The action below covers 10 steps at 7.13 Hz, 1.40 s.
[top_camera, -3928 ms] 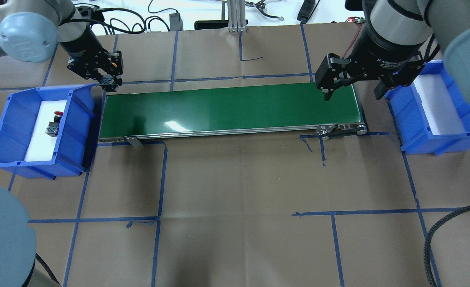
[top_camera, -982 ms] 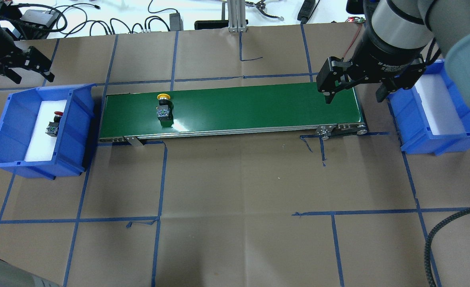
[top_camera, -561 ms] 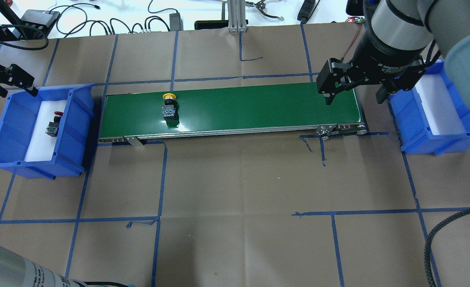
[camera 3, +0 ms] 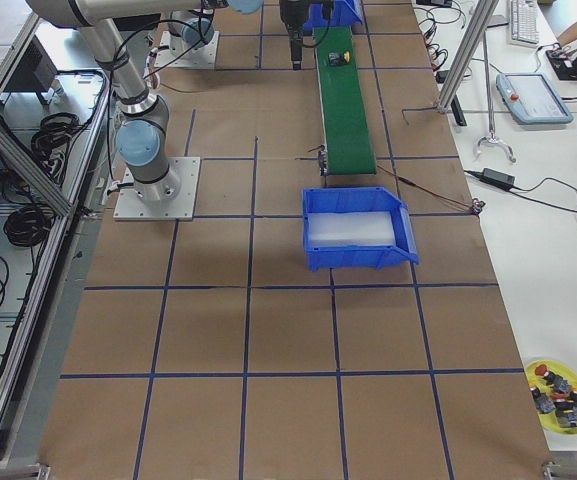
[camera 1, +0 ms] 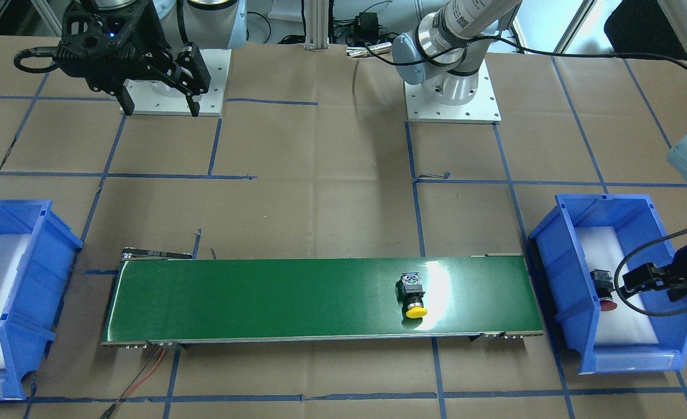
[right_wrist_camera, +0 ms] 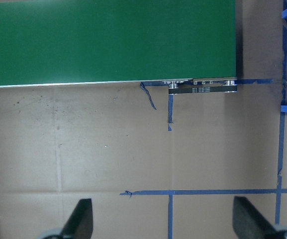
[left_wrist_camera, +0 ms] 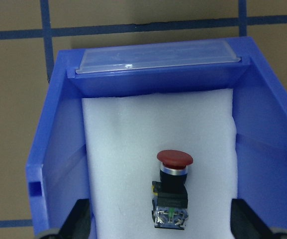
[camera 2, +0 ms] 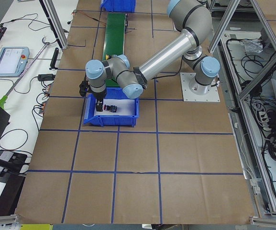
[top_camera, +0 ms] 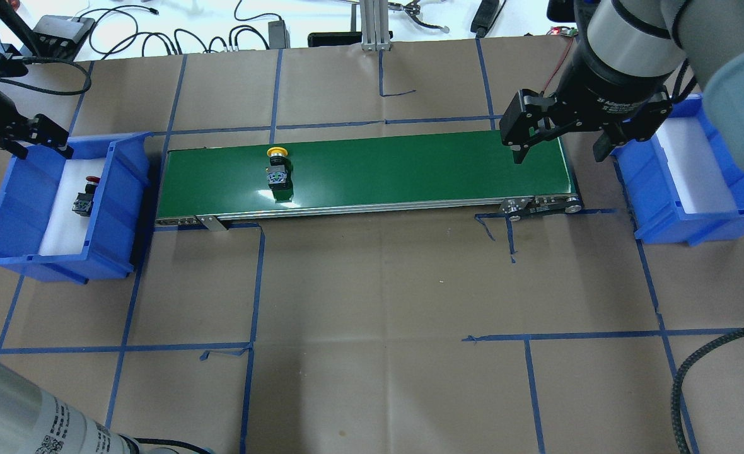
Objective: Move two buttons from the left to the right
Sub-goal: 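Lower the left gripper and grasp the red-capped button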
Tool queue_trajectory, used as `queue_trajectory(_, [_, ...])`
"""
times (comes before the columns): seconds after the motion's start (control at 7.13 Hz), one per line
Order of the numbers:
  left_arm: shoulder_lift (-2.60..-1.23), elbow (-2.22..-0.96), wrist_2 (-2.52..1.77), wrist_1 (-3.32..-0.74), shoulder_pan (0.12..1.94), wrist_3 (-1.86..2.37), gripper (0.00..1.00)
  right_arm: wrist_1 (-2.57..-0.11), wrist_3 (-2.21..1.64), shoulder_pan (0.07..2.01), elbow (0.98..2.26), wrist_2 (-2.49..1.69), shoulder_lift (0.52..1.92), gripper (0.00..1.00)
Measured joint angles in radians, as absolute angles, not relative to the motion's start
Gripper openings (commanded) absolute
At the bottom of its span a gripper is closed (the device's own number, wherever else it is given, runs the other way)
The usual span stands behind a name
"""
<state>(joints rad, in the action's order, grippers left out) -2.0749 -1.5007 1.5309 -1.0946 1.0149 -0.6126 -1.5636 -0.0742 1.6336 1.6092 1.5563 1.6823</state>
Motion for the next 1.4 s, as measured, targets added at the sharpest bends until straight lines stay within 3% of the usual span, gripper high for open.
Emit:
queue_trajectory(0.84, [-2.136, -1.600, 1.529, -0.926, 1.028, -0.586, 0.96, -1.565, -0.075, 1.634, 1.611, 1.553, 1.678, 1.00])
queue_trajectory(0.98, [-2.141, -1.602, 1.527, -0.922, 1.029, -0.586, 0.85, -1.565, -0.075, 1.634, 1.612, 1.554, 1.677, 1.00])
queue_trajectory(1.26, [-2.130, -1.605, 1.524, -0.924, 1.029, -0.593, 0.52, -1.566, -0.075, 1.634, 1.612, 1.554, 1.676, 1.00])
queue_trajectory(1.4, [-2.122, -1.608, 1.523, -0.929, 1.029, -0.596, 0.44, -1.567, -0.075, 1.633, 1.612, 1.553, 1.675, 1.00])
